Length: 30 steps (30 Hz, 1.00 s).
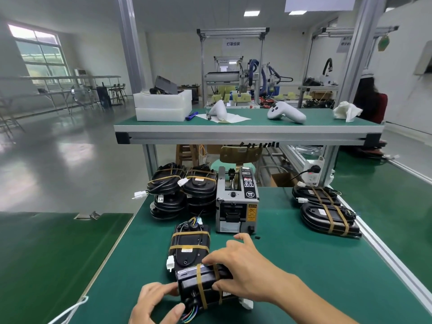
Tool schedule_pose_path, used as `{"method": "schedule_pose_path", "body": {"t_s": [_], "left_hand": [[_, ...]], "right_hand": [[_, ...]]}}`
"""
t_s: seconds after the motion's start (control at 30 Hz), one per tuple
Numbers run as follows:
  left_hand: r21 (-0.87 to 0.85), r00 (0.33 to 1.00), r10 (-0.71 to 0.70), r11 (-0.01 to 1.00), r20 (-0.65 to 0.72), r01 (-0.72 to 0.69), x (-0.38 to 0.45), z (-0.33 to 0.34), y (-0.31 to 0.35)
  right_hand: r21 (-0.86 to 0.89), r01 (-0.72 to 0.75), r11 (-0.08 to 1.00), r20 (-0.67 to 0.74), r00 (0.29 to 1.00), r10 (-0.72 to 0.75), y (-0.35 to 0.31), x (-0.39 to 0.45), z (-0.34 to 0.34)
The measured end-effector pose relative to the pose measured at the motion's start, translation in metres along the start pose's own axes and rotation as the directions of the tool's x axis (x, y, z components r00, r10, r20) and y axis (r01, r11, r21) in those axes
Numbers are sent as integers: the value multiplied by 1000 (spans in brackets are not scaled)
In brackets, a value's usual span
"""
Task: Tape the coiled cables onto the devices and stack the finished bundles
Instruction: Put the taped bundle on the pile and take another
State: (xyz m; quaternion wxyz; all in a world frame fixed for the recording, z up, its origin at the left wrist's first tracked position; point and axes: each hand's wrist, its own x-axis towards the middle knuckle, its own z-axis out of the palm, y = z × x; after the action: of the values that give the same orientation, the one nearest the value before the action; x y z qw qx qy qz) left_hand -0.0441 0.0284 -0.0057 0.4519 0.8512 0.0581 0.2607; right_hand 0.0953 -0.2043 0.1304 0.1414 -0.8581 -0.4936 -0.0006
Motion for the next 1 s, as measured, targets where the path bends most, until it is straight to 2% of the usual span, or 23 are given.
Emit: {"method": "schedule_pose_path", "body": {"t_s": [0.13,0.27,0.5,0.63,0.73,1.0], "left_hand": [[-25,996,-94,995,-11,93,-3,3,8],[-72,985,-164,983,46,167,-2,4,14],[-89,996,-72,993,56,77,-3,4,24],[-71,998,-31,997,59,35,-2,3,22],[-61,994,-47,997,99,53,-1,2,14],[-90,996,10,996,87,-2,3,1,14]], "right_hand": [[33,3,999,9,1000,-3,1,0,2],[31,17,999,6,1000,-17,3,-3,4],[25,-24,999,-25,999,25,6,-14,8],[-32,-141,989,-76,987,139,13,-25,12],[11,-208,978,-85,974,208,17,-33,17],[63,-230,971,-100,967,235,20,-32,26]]}}
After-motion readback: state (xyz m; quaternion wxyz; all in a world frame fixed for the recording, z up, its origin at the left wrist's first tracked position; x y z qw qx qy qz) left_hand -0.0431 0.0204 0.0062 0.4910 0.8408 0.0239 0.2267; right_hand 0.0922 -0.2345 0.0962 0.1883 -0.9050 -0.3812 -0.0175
